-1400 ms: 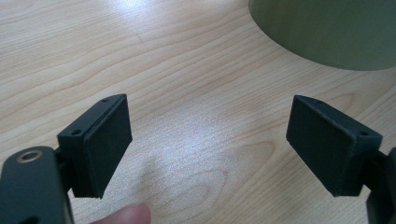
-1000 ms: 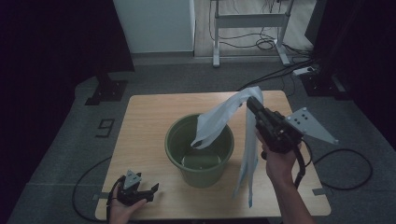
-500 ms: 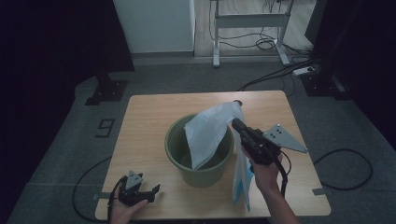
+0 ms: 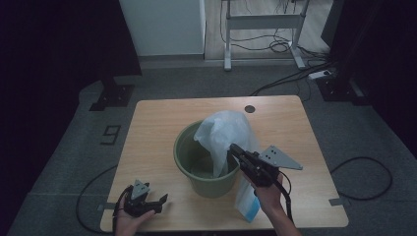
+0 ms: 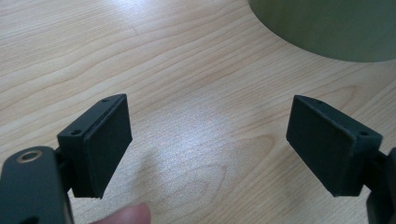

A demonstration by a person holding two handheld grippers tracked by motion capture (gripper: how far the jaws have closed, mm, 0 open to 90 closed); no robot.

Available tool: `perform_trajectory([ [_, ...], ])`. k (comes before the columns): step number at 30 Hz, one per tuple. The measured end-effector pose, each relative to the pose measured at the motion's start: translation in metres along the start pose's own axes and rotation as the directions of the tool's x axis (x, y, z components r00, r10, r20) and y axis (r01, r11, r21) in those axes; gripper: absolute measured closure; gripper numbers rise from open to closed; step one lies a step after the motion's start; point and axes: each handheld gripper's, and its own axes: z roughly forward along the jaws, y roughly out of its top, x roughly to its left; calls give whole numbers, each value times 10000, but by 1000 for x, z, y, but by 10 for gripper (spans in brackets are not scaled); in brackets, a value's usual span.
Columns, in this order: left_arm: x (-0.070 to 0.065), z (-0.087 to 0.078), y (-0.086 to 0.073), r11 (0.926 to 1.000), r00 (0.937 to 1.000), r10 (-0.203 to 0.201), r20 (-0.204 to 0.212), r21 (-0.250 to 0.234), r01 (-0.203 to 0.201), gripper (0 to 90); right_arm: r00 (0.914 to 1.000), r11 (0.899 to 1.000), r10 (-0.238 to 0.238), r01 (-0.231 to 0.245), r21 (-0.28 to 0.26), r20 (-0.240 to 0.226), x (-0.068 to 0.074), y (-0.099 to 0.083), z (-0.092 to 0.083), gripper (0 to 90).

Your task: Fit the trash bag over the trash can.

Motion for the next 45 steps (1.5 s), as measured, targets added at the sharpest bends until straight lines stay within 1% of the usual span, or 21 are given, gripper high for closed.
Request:
perform_trajectory([
  [2, -1, 1, 0, 10000, 10000, 4, 6, 29, -4, 137, 9999, 9998, -67, 69, 192, -148, 4, -5, -1, 873],
  [8, 0, 1, 0, 10000, 10000, -4, -1, 26, 4, 137, 9990, 9997, 13, -2, 253, -438, 14, -12, -6, 874],
  [9, 0, 1, 0, 10000, 10000, -1, 1, 29, 1, 137, 9985, 9998, -28, 38, 179, -548, 17, -11, -9, 874],
  [12, -1, 1, 0, 10000, 10000, 10, -1, 37, -10, 137, 9979, 9993, -345, 351, 110, -555, 23, -9, -12, 873],
  [15, -1, 1, 0, 10000, 10000, 17, -2, 39, -17, 137, 9980, 9990, -386, 397, 202, -493, 22, -10, -12, 851],
  [17, 0, 1, -1, 10000, 10000, 9, -6, 41, -9, 137, 9987, 9993, -261, 273, 273, -444, 19, -13, -10, 789],
  [19, 0, 1, -1, 10000, 10000, 0, -21, 48, 0, 137, 9994, 9993, -289, 294, 232, -184, 18, -15, -11, 628],
  [20, 0, 1, -1, 10000, 10000, -11, -18, 49, 11, 137, 9986, 9988, -494, 493, 46, 206, 20, -17, -15, 493],
  [21, 0, 1, -1, 10000, 10000, -20, -19, 58, 21, 137, 9986, 9988, -494, 493, 46, 206, 20, -17, -15, 493],
  [22, 0, 2, -1, 10000, 10000, -20, -14, 76, 20, 137, 9974, 9981, -605, 607, -58, 401, 21, -18, -17, 447],
  [23, 0, 2, -1, 9999, 10000, 19, -11, 101, -19, 137, 9941, 9970, -760, 770, -105, 769, 23, -20, -23, 378],
  [24, 0, 2, -1, 9999, 10000, 19, -11, 101, -19, 137, 9941, 9970, -760, 770, -105, 769, 23, -20, -23, 378],
  [26, -1, 3, -1, 9999, 10000, 37, 2, 93, -37, 137, 9913, 9970, -747, 764, -112, 1086, 24, -23, -30, 324],
  [28, -2, 3, 0, 9999, 10000, 43, 2, 103, -43, 137, 9901, 9976, -665, 682, -90, 1234, 24, -26, -37, 302],
  [31, -2, 3, -1, 9999, 10000, 40, 5, 102, -40, 137, 9901, 9985, -555, 550, 76, 1288, 22, -34, -49, 286],
  [34, -2, 3, -1, 9999, 10000, 42, 2, 125, -42, 137, 9884, 9982, -498, 443, 411, 1432, 22, -43, -59, 260],
  [36, -3, 4, -1, 9998, 10000, 75, 19, 164, -75, 137, 9826, 9972, -593, 501, 561, 1759, 21, -51, -65, 242],
  [37, -3, 4, 0, 9998, 10000, 89, 22, 172, -90, 137, 9809, 9975, -518, 418, 566, 1877, 20, -54, -68, 234],
  [41, -5, 5, 0, 9999, 9999, 80, 67, 144, -80, 137, 9817, 9964, -347, 195, 826, 1870, 20, -64, -71, 210],
  [42, -5, 6, 0, 9998, 9999, 74, 73, 167, -75, 137, 9803, 9952, -468, 292, 932, 1920, 23, -70, -71, 202],
  [45, -5, 6, -1, 9998, 10000, 75, 63, 182, -76, 137, 9780, 9933, -514, 289, 1123, 2021, 24, -77, -68, 195],
])
